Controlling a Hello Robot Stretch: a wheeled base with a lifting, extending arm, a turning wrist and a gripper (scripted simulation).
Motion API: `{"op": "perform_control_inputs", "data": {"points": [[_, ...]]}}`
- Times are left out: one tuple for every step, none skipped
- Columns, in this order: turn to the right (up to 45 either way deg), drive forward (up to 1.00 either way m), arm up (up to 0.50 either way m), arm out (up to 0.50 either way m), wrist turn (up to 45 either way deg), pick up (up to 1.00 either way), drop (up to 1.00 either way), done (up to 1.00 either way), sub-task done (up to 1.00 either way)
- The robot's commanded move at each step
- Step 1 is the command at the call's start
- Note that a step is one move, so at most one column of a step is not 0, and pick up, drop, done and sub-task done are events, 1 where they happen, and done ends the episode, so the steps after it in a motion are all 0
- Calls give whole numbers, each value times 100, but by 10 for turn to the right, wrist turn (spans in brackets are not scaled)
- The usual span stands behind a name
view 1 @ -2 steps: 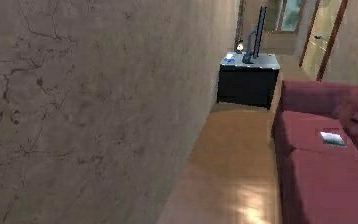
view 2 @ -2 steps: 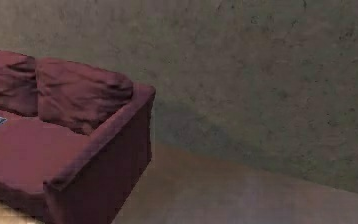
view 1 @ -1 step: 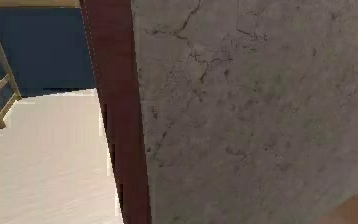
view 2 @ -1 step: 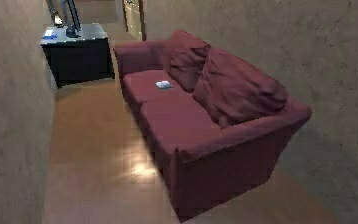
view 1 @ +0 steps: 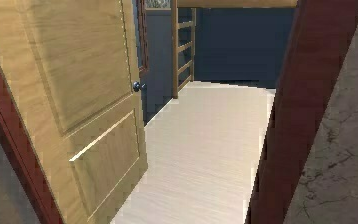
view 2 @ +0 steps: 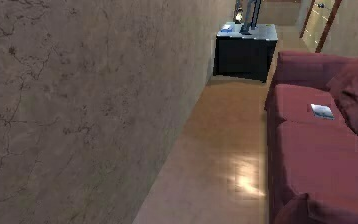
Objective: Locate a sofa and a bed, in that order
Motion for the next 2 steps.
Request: {"op": "perform_control_inputs", "data": {"points": [[-60,0,0,0,0,0,0,0,0],[0,30,0,0,0,0,0,0,0]]}}
